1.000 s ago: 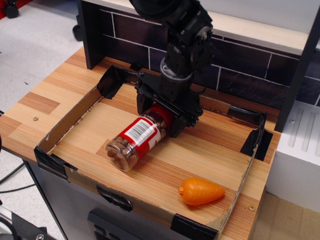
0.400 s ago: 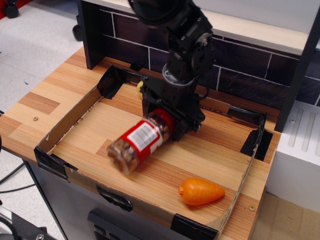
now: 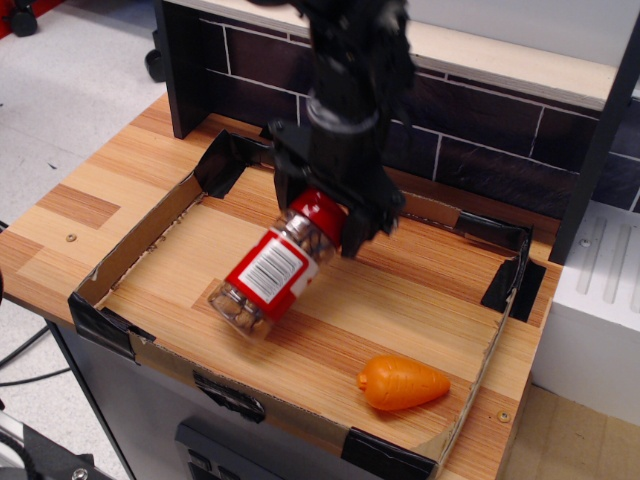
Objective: Upright basil bottle
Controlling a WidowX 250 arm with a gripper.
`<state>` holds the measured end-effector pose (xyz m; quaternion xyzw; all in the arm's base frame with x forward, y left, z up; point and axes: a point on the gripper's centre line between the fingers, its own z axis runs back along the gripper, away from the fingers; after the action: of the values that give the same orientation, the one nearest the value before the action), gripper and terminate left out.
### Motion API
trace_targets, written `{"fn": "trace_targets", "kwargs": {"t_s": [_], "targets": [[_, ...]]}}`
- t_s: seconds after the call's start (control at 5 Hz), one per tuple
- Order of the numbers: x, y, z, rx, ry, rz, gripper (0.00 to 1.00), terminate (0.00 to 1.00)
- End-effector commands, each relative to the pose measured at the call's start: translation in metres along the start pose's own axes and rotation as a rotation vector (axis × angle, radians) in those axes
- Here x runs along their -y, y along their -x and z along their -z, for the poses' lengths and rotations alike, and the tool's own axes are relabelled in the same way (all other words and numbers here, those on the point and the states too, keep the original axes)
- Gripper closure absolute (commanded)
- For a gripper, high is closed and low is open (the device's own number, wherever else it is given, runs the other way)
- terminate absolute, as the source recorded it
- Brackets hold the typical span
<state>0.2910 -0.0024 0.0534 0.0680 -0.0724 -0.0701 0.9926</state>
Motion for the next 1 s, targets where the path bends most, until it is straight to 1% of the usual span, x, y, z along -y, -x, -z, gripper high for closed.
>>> {"fn": "trace_targets", "kwargs": {"t_s": [0.0,0.2,0.4,0.6,0.8], "targets": [[-0.006,-0.006,-0.040,0.079,0.055,0.003,1.00,0.00],[-0.005,-0.008,-0.050,0.142,0.088,0.014,1.00,0.00],[-0.006,-0.014,-0.066,0.262,0.143,0.010,1.00,0.00],[-0.006,-0.019,-0.069,0.351,0.146,-0.005,1.00,0.00],[-0.003,-0.018,-0.066,0.454,0.147,0.006,1.00,0.00]]}}
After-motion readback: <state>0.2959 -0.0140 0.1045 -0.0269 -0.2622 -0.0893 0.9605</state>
